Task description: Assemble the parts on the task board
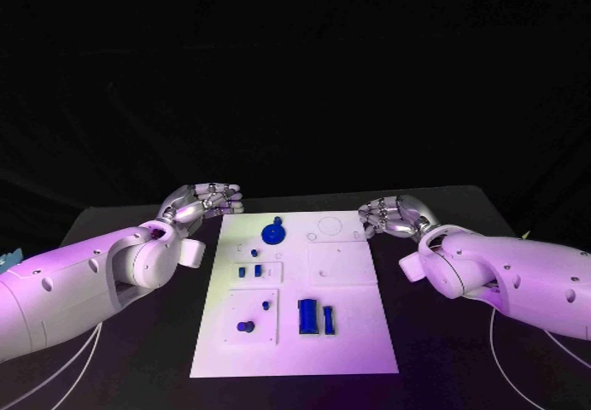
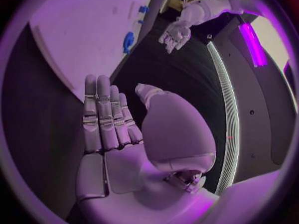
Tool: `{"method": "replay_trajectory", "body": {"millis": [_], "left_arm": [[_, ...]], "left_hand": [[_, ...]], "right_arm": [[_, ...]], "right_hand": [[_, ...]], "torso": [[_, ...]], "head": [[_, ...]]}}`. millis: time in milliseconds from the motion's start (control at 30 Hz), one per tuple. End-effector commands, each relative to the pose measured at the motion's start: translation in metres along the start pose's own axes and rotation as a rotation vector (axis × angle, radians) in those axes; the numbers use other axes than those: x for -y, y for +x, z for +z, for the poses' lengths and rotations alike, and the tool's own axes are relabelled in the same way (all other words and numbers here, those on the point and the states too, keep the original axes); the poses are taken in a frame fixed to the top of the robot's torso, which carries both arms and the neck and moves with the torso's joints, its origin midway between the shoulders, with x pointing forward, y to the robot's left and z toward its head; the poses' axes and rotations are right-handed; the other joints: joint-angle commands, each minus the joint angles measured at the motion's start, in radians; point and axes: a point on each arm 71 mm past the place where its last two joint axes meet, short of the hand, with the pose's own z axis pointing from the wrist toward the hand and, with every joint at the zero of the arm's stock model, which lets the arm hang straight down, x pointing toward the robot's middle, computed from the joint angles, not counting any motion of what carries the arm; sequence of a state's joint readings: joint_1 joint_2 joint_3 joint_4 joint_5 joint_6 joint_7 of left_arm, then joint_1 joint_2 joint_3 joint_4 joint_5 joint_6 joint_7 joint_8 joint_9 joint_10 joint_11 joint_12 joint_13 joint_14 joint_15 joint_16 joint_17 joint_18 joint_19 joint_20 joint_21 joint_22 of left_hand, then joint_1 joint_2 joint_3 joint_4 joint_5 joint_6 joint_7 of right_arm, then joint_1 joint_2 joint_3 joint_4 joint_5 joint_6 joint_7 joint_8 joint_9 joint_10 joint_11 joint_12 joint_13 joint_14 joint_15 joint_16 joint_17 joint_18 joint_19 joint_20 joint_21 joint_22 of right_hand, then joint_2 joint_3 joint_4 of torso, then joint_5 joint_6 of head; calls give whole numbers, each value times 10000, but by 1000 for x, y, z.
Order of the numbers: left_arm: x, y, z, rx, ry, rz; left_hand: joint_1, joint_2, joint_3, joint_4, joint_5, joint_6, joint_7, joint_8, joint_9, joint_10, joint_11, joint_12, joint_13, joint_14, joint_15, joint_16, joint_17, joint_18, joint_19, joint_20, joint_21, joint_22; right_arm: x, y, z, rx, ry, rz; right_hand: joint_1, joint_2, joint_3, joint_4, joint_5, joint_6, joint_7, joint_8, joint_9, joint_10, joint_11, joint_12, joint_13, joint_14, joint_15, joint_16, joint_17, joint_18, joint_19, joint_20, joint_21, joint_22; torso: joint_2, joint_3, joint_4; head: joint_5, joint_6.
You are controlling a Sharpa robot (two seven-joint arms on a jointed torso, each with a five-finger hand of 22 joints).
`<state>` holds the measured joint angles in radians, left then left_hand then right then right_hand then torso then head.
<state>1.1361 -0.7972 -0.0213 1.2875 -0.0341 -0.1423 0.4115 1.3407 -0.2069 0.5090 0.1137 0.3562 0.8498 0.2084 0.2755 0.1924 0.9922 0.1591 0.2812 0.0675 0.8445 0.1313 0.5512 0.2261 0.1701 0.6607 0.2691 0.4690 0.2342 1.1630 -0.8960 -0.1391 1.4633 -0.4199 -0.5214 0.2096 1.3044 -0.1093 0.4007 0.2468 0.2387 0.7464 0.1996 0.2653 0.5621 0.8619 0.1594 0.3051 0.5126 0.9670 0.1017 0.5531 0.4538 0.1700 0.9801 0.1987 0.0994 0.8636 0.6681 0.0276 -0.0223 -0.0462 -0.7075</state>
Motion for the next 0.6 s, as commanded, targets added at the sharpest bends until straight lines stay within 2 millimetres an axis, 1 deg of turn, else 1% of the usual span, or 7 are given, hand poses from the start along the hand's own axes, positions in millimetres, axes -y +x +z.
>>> {"method": "replay_trajectory", "body": {"millis": [33, 133, 300, 333, 433, 567, 600], "left_arm": [[-2, -8, 1, 719, 623, -610], [-8, -11, 3, 1027, 723, -710], [-13, -12, 4, 1223, 840, -786], [-15, -10, 4, 858, 297, -483], [-16, -8, 3, 905, 294, -456], [-17, -2, 2, 1077, 285, -359], [-17, 2, 1, 1178, 281, -300]], "left_hand": [[28, -82, -34, 110, -17, -165, -44, 52, 14, -27, 118, -455, -43, -353, 167, -909, -231, 79, -141, 185, -910, -567], [72, -37, -213, 203, -14, -307, -157, 30, -21, -33, 264, -995, -45, -564, 334, -1746, -439, 10, -32, 215, -1704, -1078], [147, 58, -419, 252, -4, -374, -231, -63, -85, -100, 384, -1499, -45, -693, 468, -2428, -637, -59, 227, 216, -2267, -1453], [-3952, 2069, -5090, -1137, -3562, -8498, -2084, -2755, -1924, -9922, -1591, -2812, -675, -8445, -1313, -5512, -2261, -1701, -6607, -2691, -4690, -2342], [-4659, 2069, -5090, -1137, -3562, -8498, -2084, -2755, -1924, -9922, -1591, -2812, -675, -8445, -1313, -5512, -2261, -1701, -6607, -2691, -4690, -2342], [-5984, 2069, -5090, -1137, -3562, -8498, -2084, -2755, -1924, -9922, -1591, -2812, -675, -8445, -1313, -5512, -2261, -1701, -6607, -2691, -4690, -2342], [-6384, 2069, -5090, -1137, -3562, -8498, -2084, -2755, -1924, -9922, -1591, -2812, -675, -8445, -1313, -5512, -2261, -1701, -6607, -2691, -4690, -2342]], "right_arm": [[-5, -4, 11, -86, -937, 1844], [-6, -6, 21, -32, -1162, 1981], [-6, -9, 33, 18, -1370, 2040], [-2, -10, 31, 384, -795, 1337], [-3, -7, 30, 439, -825, 1450], [-8, 4, 26, 640, -919, 1856], [-10, 10, 24, 759, -962, 2090]], "right_hand": [[101, -37, 160, -170, -201, 48, 282, -243, -362, -2, 156, -475, -965, -392, 207, -1095, -584, 109, -351, 262, -387, -1055], [80, -57, 190, -422, -471, 135, 294, -546, -760, 8, 271, -918, -1966, -678, 387, -2033, -1119, 115, -785, 495, -368, -2245], [52, 10, 153, -729, -692, 344, 272, -830, -1143, 227, 277, -1297, -3000, -607, 483, -2782, -1619, 132, -833, 586, -362, -3488], [-3885, 1093, -4007, -2468, -2387, -7464, -1996, -2653, -5621, -8619, -1594, -3051, -5126, -9670, -1017, -5531, -4538, -1700, -9801, -1987, -994, -8636], [-4581, 1093, -4007, -2468, -2387, -7464, -1996, -2653, -5621, -8619, -1594, -3051, -5126, -9670, -1017, -5531, -4538, -1700, -9801, -1987, -994, -8636], [-5859, 1093, -4007, -2468, -2387, -7464, -1996, -2653, -5621, -8619, -1594, -3051, -5126, -9670, -1017, -5531, -4538, -1700, -9801, -1987, -994, -8636], [-13044, 1093, -4007, -2468, -2387, -7464, -1996, -2653, -5621, -8619, -1594, -3051, -5126, -9670, -1017, -5531, -4538, -1700, -9801, -1987, -994, -8636]], "torso": [[-60, -12, -50], [-83, -14, -15], [-108, 70, 59], [-84, 4, 0], [-144, -10, 12], [-364, -64, 54], [-494, -95, 79]], "head": [[51, 259], [50, 355], [110, 422], [79, 382], [99, 418], [172, 550], [215, 628]]}}
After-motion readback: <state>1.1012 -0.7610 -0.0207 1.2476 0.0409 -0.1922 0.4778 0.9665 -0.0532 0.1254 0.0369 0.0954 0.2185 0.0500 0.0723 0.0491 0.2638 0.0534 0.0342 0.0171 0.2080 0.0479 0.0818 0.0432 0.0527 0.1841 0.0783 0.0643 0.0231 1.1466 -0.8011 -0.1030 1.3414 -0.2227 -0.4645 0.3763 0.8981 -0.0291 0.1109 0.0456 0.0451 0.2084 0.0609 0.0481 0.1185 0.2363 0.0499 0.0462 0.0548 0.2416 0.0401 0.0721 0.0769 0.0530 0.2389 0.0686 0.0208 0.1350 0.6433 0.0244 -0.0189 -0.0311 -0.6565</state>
